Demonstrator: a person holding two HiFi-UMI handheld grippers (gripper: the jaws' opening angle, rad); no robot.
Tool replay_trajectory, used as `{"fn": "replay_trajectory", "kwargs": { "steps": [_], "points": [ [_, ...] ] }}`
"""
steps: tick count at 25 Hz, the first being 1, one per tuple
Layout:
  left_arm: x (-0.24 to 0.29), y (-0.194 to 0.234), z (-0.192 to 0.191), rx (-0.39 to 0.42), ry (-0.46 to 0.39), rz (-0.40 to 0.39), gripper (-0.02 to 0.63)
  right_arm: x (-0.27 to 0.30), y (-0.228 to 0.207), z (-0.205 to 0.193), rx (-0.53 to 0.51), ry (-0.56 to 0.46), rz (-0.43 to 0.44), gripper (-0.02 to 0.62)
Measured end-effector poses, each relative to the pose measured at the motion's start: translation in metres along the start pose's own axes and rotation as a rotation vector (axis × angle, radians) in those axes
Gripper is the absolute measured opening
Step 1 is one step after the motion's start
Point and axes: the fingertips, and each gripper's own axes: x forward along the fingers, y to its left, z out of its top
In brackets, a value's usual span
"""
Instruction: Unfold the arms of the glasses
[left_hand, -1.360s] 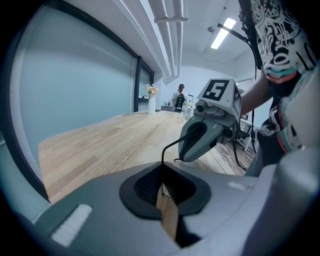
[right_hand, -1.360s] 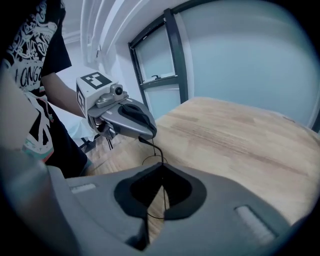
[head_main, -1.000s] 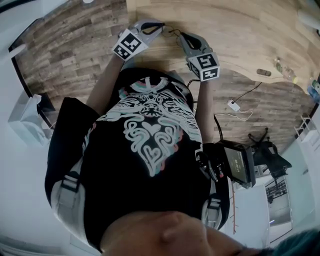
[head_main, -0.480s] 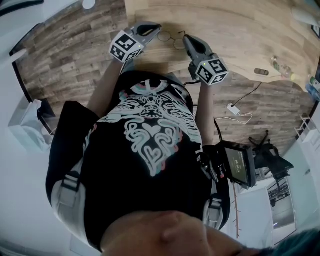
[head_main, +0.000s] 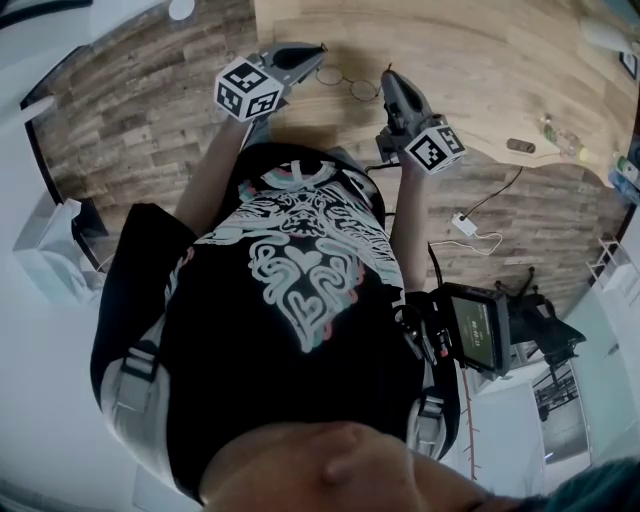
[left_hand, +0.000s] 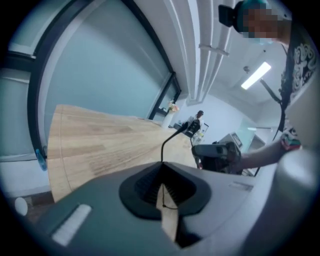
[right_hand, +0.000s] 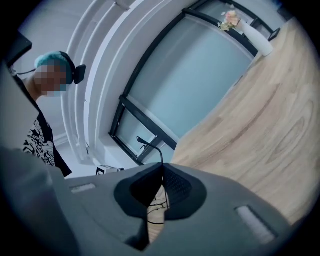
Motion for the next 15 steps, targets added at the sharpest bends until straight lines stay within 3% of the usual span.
{"fn": "replay_trajectory", "kwargs": {
  "steps": [7,15],
  "points": [
    [0.000,0.000,0.000,-0.184,0.020,-0.045,-0.008,-0.004,-0.003,0.001,0.064,-0.018,-0.003,0.002],
    [0.005,0.003,-0.012,-0.223,0.034,-0.023,-0.008,-0.003,-0.008,-0.005,0.062,0.002,-0.011,0.002]
  ]
}}
